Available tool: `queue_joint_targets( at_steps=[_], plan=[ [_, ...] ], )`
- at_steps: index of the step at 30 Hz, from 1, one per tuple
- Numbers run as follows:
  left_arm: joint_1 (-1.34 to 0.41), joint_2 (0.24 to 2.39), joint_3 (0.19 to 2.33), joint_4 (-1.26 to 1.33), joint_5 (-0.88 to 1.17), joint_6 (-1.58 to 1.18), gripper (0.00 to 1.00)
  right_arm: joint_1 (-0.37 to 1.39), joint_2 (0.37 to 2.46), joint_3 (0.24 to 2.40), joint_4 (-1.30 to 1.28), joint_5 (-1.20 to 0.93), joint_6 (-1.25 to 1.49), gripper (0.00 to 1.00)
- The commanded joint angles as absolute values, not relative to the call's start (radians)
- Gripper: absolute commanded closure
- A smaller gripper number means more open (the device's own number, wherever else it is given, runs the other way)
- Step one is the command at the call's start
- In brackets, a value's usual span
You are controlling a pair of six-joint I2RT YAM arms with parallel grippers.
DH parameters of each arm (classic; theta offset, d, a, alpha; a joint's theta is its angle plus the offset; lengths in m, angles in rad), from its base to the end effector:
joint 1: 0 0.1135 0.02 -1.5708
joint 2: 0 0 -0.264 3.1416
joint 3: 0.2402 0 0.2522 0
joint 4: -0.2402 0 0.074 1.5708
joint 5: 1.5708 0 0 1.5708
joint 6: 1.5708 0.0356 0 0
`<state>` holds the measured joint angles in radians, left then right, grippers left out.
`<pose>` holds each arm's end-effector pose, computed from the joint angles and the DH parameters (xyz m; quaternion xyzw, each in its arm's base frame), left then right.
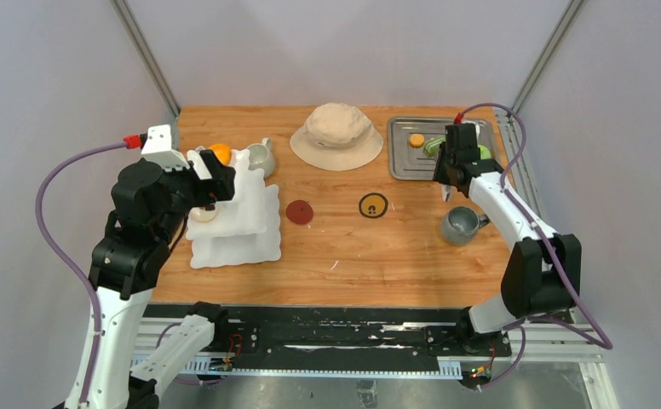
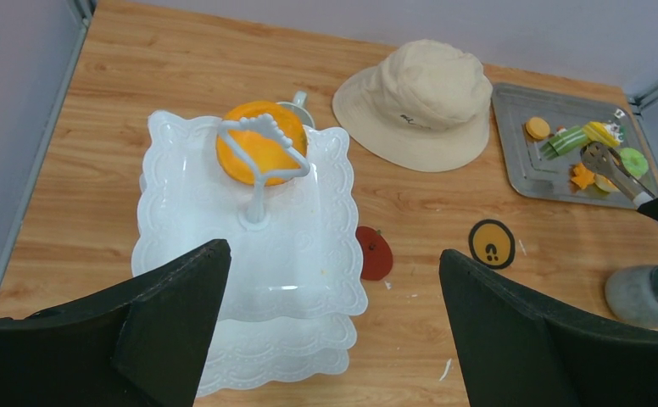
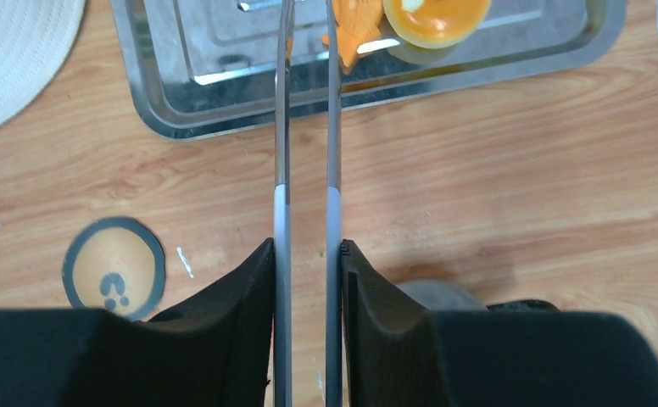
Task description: Serve the afternoon tea
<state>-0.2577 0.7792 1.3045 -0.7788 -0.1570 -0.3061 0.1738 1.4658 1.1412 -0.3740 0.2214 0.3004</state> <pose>0.1172 -0.0251 0.4464 -0.0671 0.7870 -0.1102 0.6033 0.3233 0.0488 0.2849 0.1036 0.8961 0.0013 0.4316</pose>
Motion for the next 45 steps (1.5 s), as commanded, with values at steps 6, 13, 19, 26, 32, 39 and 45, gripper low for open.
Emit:
queue_joint_targets(
  at_steps=[6,13,19,26,32,39,45],
  plan=[
    [-0.264,0.769,1.303,-0.743,-0.177,-0.285,0.02,0.127,1.601,1.272,-0.279,0.135,0.351,0.66],
    [-0.264,0.768,1.299,-0.744,-0.188,-0.276,0.02,0.125,1.703,1.335,-0.266,0.111,0.359,0.61],
    [-0.264,0.770,1.298,-0.744,-0.193,-0.273,0.02,0.125,1.719,1.340,-0.292,0.146,0.374,0.60],
    [-0.264,0.780,1.293,-0.741,-0.183,-0.284,0.02,0.126,1.643,1.257,-0.269,0.191,0.364,0.60],
    [-0.264,0.781,1.294,-0.738,-0.176,-0.290,0.02,0.126,1.653,1.256,-0.270,0.194,0.351,0.60],
    [-0.264,0.774,1.292,-0.739,-0.181,-0.287,0.02,0.126,1.684,1.272,-0.274,0.186,0.360,0.59],
    [-0.264,0.772,1.286,-0.739,-0.180,-0.288,0.02,0.126,1.711,1.286,-0.273,0.209,0.348,0.59]
  ],
)
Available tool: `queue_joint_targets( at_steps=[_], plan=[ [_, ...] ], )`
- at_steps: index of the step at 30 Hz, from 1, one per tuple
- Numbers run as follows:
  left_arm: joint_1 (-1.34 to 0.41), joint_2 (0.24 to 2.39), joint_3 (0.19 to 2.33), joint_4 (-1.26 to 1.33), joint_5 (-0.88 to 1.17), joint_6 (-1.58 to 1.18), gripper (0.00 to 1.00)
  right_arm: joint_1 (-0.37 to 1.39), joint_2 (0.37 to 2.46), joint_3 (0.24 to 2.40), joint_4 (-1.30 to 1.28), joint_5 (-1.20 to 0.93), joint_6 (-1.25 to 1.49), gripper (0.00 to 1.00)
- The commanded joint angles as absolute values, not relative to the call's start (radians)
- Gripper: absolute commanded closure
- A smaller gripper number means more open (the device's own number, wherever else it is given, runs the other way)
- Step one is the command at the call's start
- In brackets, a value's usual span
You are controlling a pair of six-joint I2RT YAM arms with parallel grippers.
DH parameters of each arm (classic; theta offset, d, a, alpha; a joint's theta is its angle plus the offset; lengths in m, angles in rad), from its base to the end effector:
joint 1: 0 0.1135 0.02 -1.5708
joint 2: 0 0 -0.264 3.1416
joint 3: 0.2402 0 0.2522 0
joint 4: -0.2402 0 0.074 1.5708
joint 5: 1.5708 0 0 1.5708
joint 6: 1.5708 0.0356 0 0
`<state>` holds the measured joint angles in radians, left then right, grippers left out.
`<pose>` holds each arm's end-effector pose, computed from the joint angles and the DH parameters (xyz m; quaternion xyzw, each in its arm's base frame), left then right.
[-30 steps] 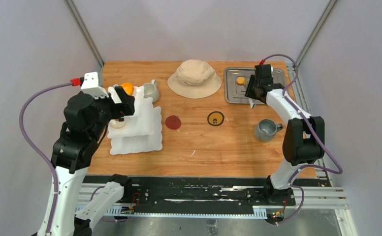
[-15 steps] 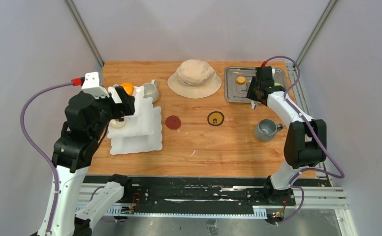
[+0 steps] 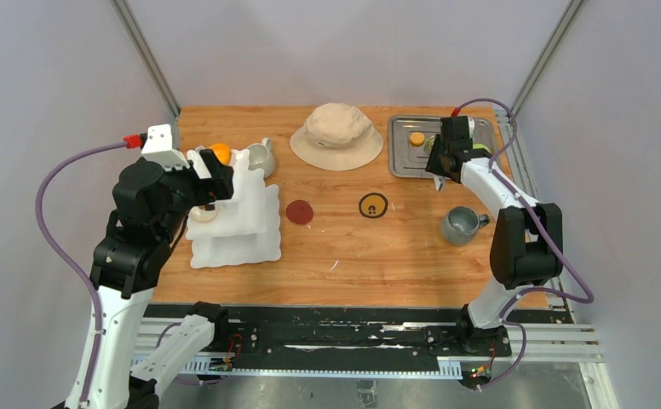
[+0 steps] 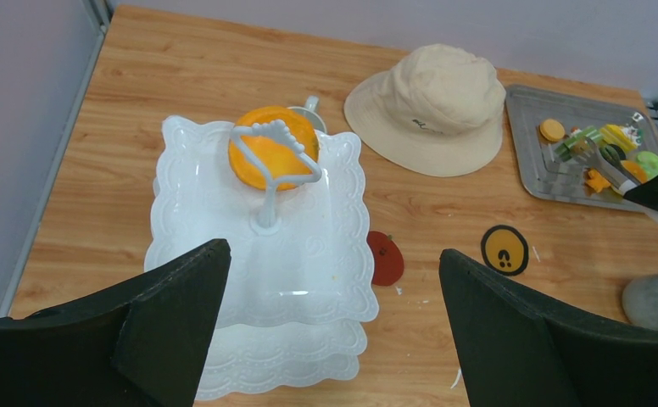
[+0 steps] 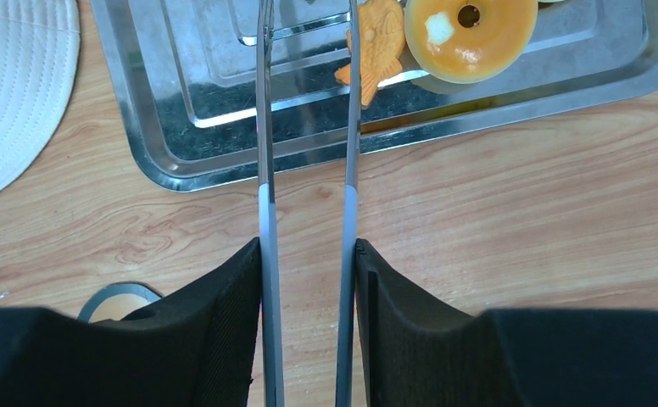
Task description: Serve the afternoon tea
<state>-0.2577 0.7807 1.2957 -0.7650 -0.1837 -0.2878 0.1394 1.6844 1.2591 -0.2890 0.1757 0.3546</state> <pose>0.1193 -0.0247 0.4452 -0.0681 0.7855 -0.0948 0.6078 0.3774 0.0467 0.2579 0.1335 0.8970 0.0237 0.4206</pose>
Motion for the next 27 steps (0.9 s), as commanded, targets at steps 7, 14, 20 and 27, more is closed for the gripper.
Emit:
queue_joint_targets(
  at_steps=[7,14,20,27],
  plan=[
    [-0.264,0.767,1.285,-0.742,-0.187,-0.283,0.02,0.126,1.742,1.296,-0.252,0.205,0.348,0.82],
    [-0.263,0.768,1.281,-0.741,-0.187,-0.285,0.02,0.125,1.671,1.265,-0.245,0.205,0.329,0.99],
    [-0.264,0.765,1.279,-0.741,-0.187,-0.286,0.02,0.126,1.549,1.218,-0.279,0.178,0.314,0.99],
    [-0.264,0.754,1.291,-0.747,-0.216,-0.281,0.02,0.129,1.344,1.164,-0.317,-0.012,0.265,0.99]
  ],
)
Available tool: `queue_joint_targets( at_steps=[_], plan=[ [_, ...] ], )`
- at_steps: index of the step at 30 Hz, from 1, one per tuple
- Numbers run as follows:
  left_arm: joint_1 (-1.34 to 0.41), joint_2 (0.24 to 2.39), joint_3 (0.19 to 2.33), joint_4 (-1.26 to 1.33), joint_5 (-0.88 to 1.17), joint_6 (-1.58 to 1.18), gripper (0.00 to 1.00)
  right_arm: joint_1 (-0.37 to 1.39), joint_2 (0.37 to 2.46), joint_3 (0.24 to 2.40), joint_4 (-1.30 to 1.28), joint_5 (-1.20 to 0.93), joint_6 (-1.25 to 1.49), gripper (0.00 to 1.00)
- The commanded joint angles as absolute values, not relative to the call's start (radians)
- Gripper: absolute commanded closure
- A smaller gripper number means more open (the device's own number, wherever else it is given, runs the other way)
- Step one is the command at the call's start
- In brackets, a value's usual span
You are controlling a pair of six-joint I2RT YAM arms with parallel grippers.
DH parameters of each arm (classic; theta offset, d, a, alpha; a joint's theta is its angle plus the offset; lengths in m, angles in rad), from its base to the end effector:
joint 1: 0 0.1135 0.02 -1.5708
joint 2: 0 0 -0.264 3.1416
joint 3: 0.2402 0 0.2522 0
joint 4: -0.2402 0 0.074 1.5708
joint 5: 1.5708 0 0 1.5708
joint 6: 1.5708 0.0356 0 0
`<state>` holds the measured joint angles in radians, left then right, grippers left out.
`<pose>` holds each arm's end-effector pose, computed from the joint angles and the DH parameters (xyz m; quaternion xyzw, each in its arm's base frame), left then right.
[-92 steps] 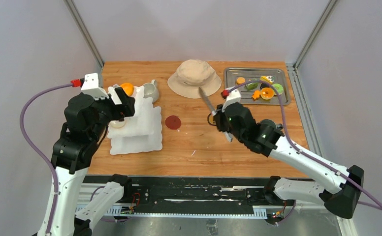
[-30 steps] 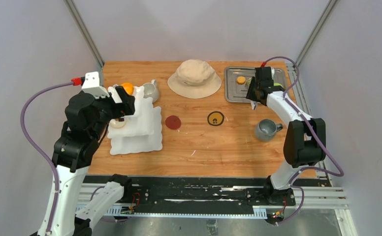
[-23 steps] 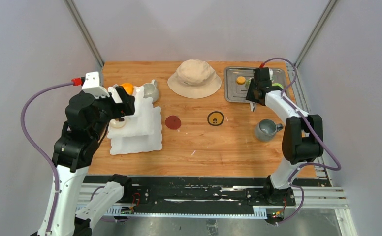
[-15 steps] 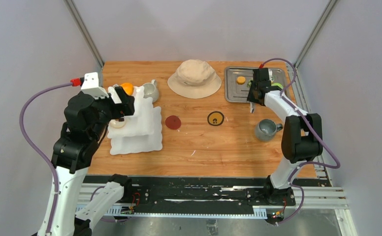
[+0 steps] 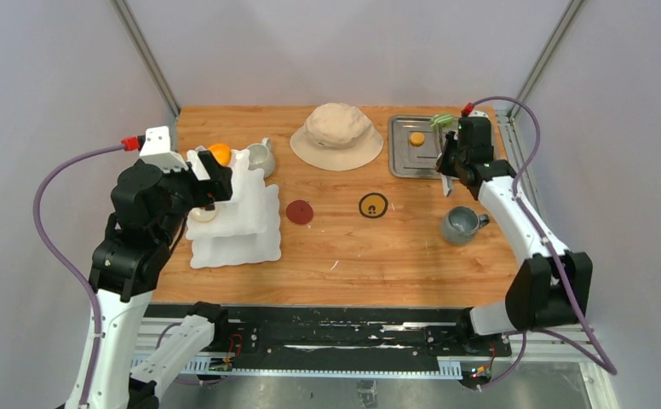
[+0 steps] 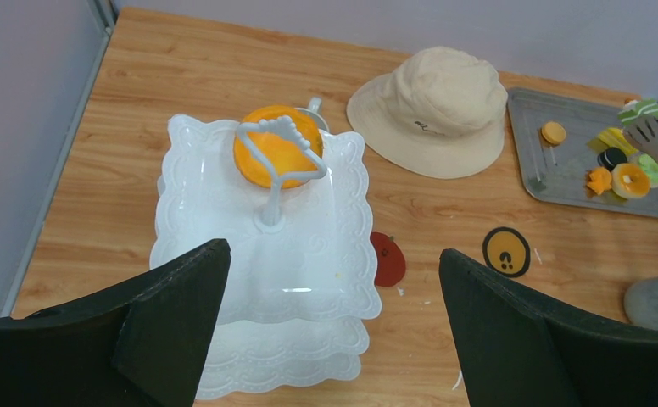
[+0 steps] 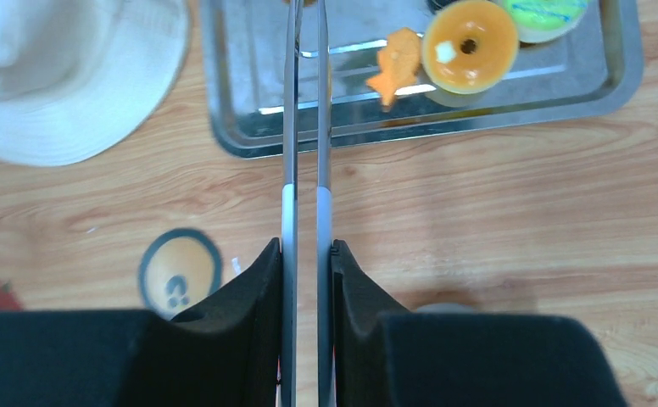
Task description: Serve the afternoon tea
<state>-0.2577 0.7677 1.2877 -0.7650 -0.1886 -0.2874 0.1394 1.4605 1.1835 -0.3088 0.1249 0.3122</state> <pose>0.1163 -0.0238 0.4442 -0.0696 0.7838 -0.0934 0.6100 0.3314 0.0420 0.3062 0.1053 0.8736 0.0521 0.4722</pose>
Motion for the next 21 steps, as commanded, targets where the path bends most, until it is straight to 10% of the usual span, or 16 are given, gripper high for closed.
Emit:
queue_joint_targets(
  at_steps=[1,21],
  plan=[
    [-0.264,0.753,1.294,-0.749,-0.225,-0.282,0.02,0.133,1.313,1.161,-0.318,-0.063,0.257,0.99],
    [-0.264,0.790,1.488,-0.905,-0.543,-0.355,0.02,0.785,1.268,1.511,-0.455,-0.616,-0.017,0.99]
  ],
)
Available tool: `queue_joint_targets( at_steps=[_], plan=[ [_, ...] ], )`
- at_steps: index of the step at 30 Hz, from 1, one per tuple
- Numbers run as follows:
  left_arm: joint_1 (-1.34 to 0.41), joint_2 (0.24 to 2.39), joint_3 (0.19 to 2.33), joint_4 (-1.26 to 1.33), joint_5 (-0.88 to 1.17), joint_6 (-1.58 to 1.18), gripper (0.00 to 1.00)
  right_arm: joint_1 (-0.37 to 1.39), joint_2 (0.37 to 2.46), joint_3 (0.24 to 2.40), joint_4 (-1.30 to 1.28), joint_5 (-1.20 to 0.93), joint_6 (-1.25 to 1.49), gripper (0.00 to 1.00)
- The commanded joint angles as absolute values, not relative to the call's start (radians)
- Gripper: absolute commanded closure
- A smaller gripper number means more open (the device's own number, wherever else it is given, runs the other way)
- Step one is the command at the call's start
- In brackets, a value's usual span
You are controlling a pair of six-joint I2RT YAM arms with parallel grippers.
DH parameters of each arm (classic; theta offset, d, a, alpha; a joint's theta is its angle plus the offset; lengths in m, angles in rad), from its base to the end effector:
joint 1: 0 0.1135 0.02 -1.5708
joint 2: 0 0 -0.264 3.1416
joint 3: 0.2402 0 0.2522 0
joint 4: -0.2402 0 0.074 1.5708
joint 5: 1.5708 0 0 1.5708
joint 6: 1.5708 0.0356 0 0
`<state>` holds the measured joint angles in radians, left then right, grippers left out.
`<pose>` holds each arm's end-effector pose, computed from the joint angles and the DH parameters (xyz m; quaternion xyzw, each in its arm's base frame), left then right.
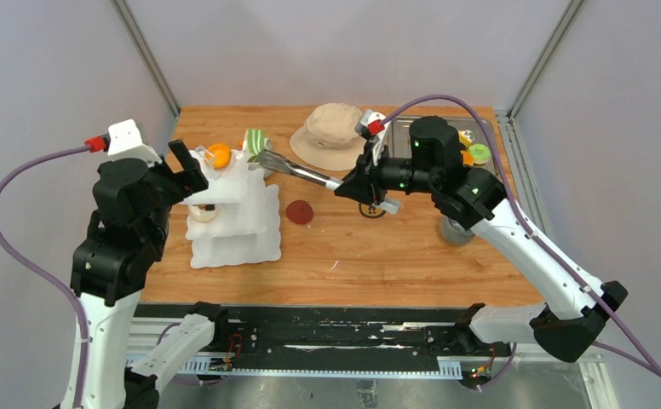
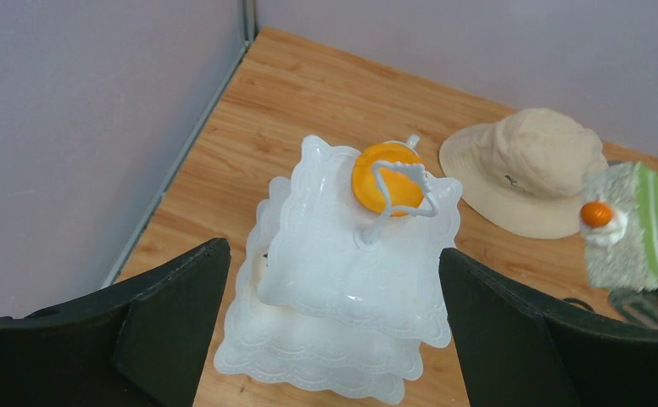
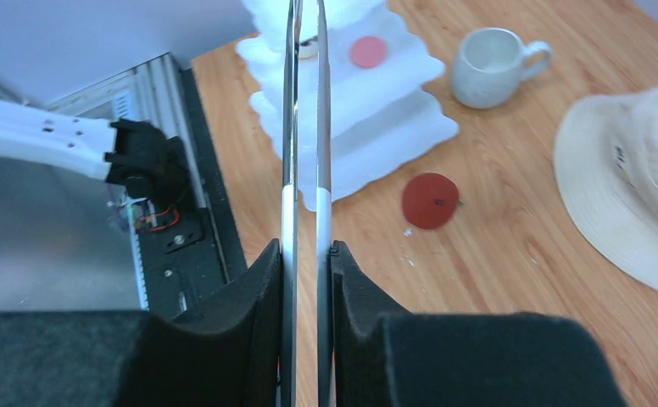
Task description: Serve the afternoon tea
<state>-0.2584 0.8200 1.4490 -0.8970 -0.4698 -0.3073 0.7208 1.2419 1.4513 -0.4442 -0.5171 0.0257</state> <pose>0.1053 -0.0112 0.4712 -0.1600 0.7697 0.0132 0.6179 0.1867 0.1874 0.4485 -0.4074 0.6597 0.4053 0.4844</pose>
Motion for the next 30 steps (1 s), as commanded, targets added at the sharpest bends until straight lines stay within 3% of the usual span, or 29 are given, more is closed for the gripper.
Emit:
queue_joint_targets(
  at_steps=[1,12,30],
  plan=[
    [-0.264,0.778,1.489,-0.897,-0.548,-0.361,0.02,0.802,1.276,1.520,-0.458,-0.617,-0.016,0.99],
    [-0.264,0.647,1.483,-0.816,-0.599,-0.373,0.02,0.944,1.389,1.611,-0.512,-0.622,-0.048,0.99],
    [-0.264,0.627,1.436,-0.821,-0.595,-0.352,0.02,0.973,1.698,1.892,-0.545,-0.494,0.038,0.99]
  ],
)
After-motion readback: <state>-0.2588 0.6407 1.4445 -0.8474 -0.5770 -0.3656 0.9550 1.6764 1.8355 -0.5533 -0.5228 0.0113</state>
